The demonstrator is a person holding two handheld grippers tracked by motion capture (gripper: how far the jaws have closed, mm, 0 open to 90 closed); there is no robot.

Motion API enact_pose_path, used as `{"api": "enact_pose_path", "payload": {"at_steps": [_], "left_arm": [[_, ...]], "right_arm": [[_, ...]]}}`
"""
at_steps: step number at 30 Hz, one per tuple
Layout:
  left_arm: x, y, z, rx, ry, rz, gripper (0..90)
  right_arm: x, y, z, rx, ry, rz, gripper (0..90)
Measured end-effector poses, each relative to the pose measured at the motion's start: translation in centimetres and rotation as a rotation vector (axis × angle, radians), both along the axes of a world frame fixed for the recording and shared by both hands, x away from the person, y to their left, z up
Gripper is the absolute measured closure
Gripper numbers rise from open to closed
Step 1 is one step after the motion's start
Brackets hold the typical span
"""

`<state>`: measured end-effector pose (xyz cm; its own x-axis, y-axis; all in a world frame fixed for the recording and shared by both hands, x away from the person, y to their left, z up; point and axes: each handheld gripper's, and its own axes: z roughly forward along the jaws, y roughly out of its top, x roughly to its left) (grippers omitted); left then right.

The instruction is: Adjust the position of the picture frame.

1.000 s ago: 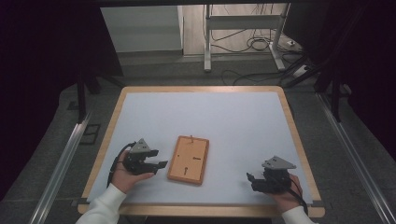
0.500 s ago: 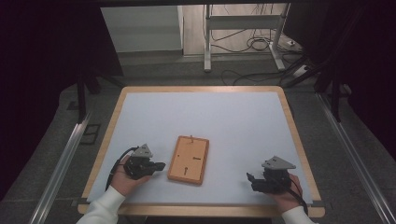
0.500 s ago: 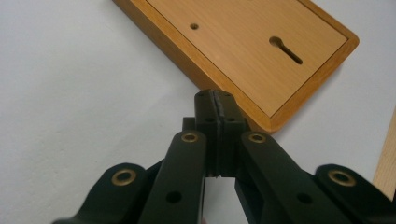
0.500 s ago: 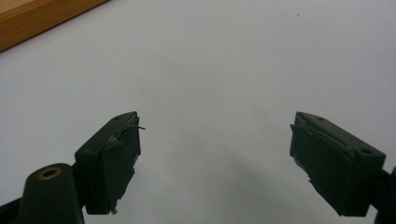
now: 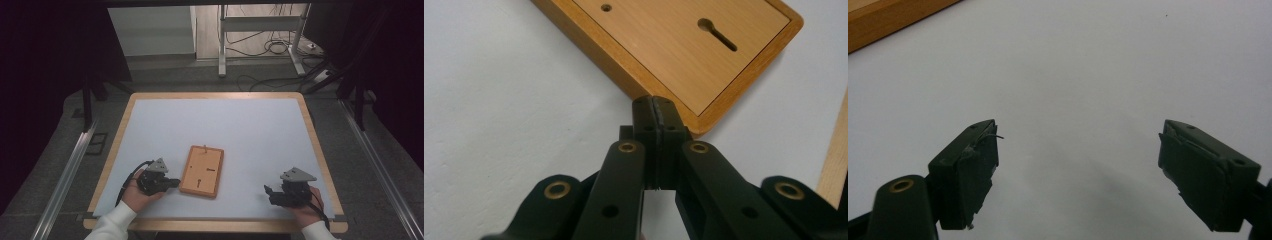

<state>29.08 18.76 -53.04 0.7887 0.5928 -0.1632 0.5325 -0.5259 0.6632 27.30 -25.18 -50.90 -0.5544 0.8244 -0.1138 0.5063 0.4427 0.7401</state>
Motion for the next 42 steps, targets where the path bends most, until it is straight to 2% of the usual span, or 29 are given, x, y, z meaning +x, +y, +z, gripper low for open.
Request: {"api": "enact_pose_path", "payload": {"at_steps": [1, 5, 9, 12, 16, 19, 26, 37, 42], "left_arm": [[-0.1, -0.1, 0.1, -0.006, -0.006, 0.003, 90.0], [-0.3, -0.5, 0.5, 0.032, -0.031, -0.007, 90.0], [-0.1, -0.2, 0.0, 0.035, -0.003, -0.003, 90.0], [-0.2, -0.4, 0.1, 0.05, -0.012, -0.004, 90.0], [-0.2, -0.3, 0.0, 0.039, -0.003, 0.001, 90.0], [-0.2, -0.5, -0.3, 0.065, 0.006, -0.009, 90.0], [-0.4, -1.1, -0.3, 0.046, 0.01, -0.035, 90.0], [-0.5, -2.6, -0.3, 0.044, 0.008, -0.066, 90.0], [-0.5, -2.7, -0.2, 0.039, 0.005, -0.069, 90.0]], "right_arm": [[0.0, 0.0, 0.0, -0.001, 0.002, 0.001, 16.7], [0.1, 0.1, -0.1, -0.002, 0.003, 0.001, 16.7], [0.0, 0.1, 0.0, -0.002, -0.001, 0.003, 16.7], [0.0, 0.0, 0.1, 0.0, -0.004, 0.0, 16.7], [0.1, 0.0, 0.0, -0.002, -0.002, 0.001, 16.7], [0.1, 0.1, 0.1, -0.003, -0.004, 0.0, 16.7], [0.1, 0.0, 0.0, -0.004, -0.002, -0.001, 16.7], [0.1, 0.1, 0.0, -0.006, 0.0, 0.001, 16.7], [0.1, 0.0, -0.1, -0.005, 0.002, 0.001, 16.7]]}}
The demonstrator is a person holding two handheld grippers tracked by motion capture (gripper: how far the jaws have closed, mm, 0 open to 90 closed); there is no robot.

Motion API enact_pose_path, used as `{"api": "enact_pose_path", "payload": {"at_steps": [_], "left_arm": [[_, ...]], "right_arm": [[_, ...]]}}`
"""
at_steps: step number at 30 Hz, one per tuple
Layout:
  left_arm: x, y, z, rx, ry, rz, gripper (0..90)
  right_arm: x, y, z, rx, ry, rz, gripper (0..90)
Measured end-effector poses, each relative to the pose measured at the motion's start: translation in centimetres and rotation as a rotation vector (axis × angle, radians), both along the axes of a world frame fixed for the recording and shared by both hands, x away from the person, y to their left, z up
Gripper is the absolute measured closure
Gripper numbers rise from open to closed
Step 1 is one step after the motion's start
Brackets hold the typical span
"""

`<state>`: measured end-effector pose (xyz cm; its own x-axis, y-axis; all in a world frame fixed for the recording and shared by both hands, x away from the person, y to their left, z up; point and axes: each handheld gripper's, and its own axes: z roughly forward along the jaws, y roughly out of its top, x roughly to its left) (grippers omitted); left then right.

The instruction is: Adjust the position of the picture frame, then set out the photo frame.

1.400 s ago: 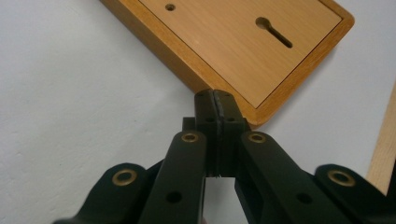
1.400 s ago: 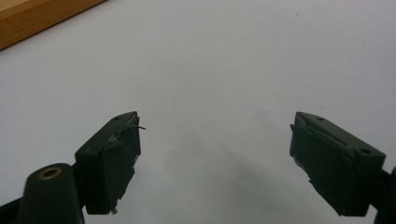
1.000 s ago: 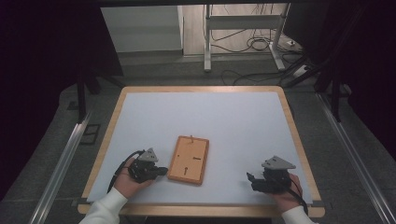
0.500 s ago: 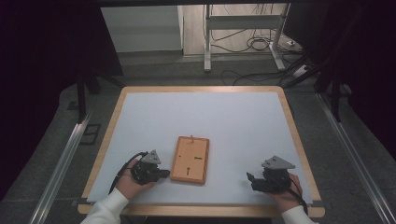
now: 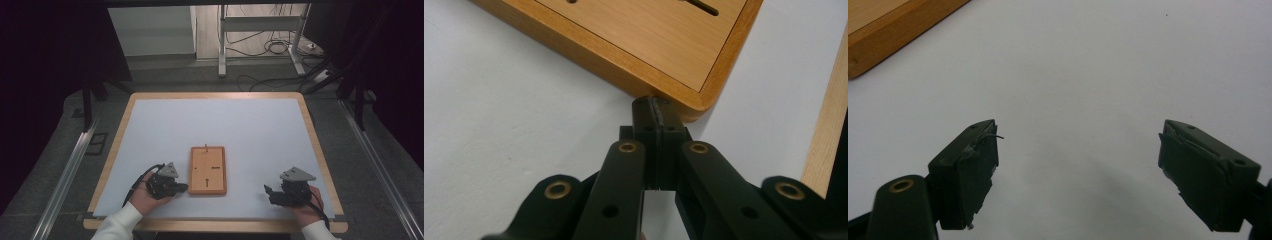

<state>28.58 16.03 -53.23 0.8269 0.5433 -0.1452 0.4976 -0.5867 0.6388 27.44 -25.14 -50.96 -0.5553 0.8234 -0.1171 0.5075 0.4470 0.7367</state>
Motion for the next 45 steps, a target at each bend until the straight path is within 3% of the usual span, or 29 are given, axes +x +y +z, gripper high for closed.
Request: {"api": "enact_pose_path", "payload": {"at_steps": [8, 10, 14, 18, 20, 23, 31, 45], "left_arm": [[0.3, 0.9, 0.8, -0.047, -0.053, 0.044, 90.0], [0.2, 1.0, 0.9, -0.045, -0.086, 0.055, 89.9], [0.2, 1.4, 1.2, -0.054, -0.152, 0.117, 74.7], [0.5, 1.9, 1.1, -0.058, -0.166, 0.172, 52.5], [0.6, 2.2, 1.2, -0.063, -0.17, 0.191, 46.3], [0.8, 2.4, 1.3, -0.078, -0.175, 0.193, 40.6], [1.6, 2.1, 1.9, -0.099, -0.194, 0.176, 35.7], [3.3, 0.3, 3.1, -0.108, -0.216, 0.132, 35.2]], "right_arm": [[-0.1, -0.1, 0.1, 0.004, -0.003, 0.003, 16.7], [-0.1, -0.1, 0.1, 0.005, -0.003, 0.003, 16.7], [-0.2, -0.1, 0.1, 0.007, -0.004, 0.004, 16.7], [-0.2, 0.0, 0.0, 0.005, -0.006, 0.014, 16.7], [-0.2, 0.1, 0.0, 0.005, -0.008, 0.018, 16.7], [-0.2, 0.1, 0.0, 0.005, -0.008, 0.021, 16.7], [-0.3, 0.1, 0.0, 0.006, -0.012, 0.024, 16.6], [-0.5, 0.0, 0.1, 0.009, -0.021, 0.023, 16.7]]}}
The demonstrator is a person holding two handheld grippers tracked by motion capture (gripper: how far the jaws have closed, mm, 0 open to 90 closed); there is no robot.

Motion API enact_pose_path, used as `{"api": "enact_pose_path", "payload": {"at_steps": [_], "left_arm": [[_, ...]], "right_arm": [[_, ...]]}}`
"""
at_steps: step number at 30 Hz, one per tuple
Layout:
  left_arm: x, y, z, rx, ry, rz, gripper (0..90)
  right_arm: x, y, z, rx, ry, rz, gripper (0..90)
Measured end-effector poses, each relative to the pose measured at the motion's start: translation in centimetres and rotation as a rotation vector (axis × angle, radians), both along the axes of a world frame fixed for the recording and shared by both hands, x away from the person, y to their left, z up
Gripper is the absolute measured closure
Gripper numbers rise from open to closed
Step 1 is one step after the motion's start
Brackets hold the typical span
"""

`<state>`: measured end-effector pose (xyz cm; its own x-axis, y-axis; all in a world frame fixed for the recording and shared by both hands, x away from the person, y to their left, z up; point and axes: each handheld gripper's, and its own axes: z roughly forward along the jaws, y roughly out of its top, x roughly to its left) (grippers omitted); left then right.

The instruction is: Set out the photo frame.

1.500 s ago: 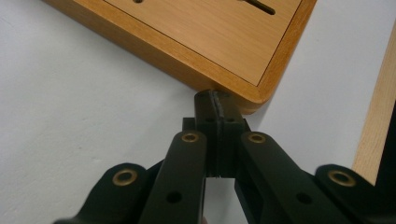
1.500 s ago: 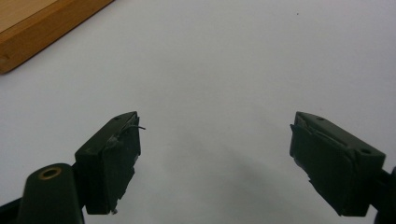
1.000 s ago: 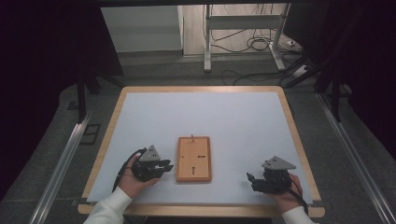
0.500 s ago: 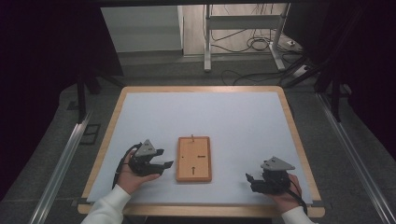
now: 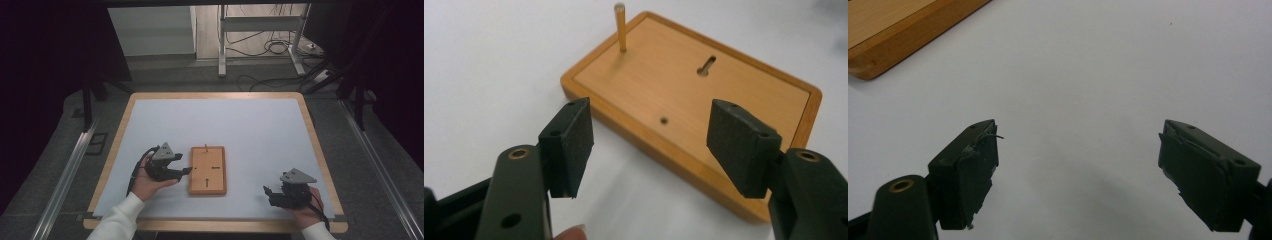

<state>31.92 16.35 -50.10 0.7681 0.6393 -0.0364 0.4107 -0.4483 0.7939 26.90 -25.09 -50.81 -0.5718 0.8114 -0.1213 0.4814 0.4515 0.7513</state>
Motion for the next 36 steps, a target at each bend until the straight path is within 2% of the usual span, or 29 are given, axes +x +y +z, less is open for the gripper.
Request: {"api": "enact_pose_path", "payload": {"at_steps": [23, 36], "left_arm": [[2.7, -2.0, 1.2, -0.024, 0.003, -0.017, 34.8], [4.4, -3.4, 0.6, -0.002, 0.011, -0.03, 36.5]], "right_arm": [[-0.2, 0.1, 0.1, 0.005, -0.011, 0.002, 16.6], [-0.3, 0.1, 0.2, 0.014, -0.029, 0.007, 16.5]]}}
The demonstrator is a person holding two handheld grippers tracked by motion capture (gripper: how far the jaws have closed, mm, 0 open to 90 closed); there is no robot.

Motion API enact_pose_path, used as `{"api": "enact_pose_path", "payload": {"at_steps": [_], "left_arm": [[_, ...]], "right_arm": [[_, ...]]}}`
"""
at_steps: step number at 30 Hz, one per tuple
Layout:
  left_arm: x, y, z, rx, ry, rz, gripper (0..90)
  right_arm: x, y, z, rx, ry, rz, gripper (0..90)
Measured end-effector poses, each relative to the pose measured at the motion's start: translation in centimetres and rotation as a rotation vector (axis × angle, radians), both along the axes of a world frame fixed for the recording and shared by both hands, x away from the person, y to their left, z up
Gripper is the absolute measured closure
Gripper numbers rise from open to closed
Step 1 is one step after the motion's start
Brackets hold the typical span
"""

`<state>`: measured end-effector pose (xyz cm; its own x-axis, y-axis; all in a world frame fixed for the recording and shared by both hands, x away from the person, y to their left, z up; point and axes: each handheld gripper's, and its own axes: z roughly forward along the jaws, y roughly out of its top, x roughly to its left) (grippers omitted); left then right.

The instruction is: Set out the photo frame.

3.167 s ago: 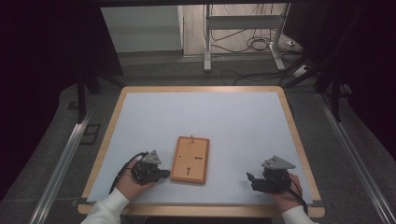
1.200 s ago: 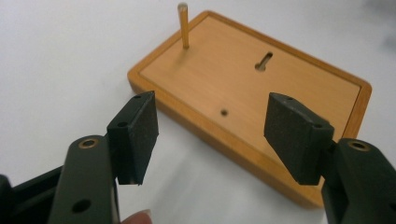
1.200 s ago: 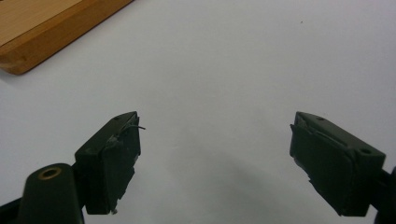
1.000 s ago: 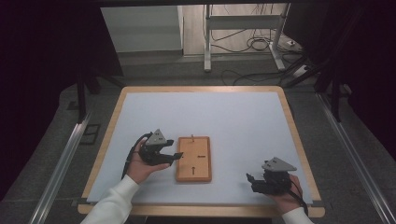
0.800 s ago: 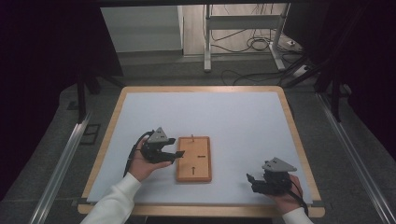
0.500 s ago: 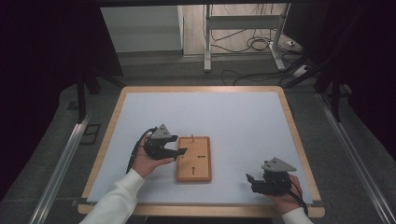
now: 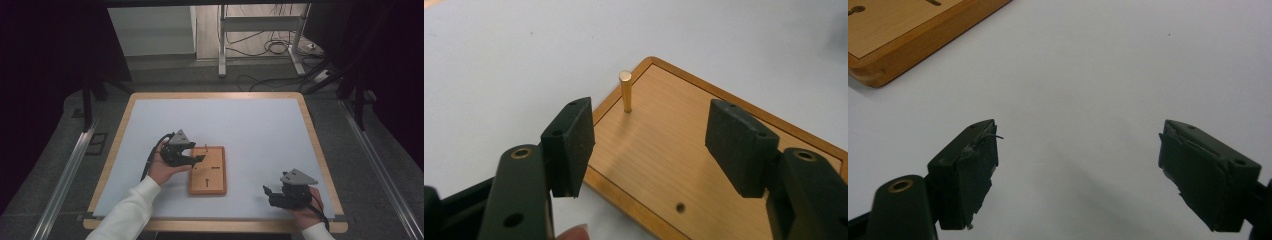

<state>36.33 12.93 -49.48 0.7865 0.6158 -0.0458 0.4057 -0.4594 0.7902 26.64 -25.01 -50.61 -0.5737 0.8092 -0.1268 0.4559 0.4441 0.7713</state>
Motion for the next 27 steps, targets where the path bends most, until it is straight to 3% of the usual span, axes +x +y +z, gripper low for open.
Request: {"api": "enact_pose_path", "payload": {"at_steps": [7, 18, 27], "left_arm": [[1.2, -1.2, -0.6, 0.002, 0.004, -0.017, 40.3], [2.6, -2.1, -1.4, 0.047, 0.015, -0.012, 44.9], [3.2, -2.3, -1.7, 0.06, 0.014, -0.002, 56.4]], "right_arm": [[0.0, -0.1, 0.0, 0.0, 0.001, 0.0, 16.5], [0.1, -0.1, -0.1, -0.004, 0.001, 0.0, 16.5], [0.1, -0.1, -0.1, -0.007, 0.006, -0.002, 16.4]]}}
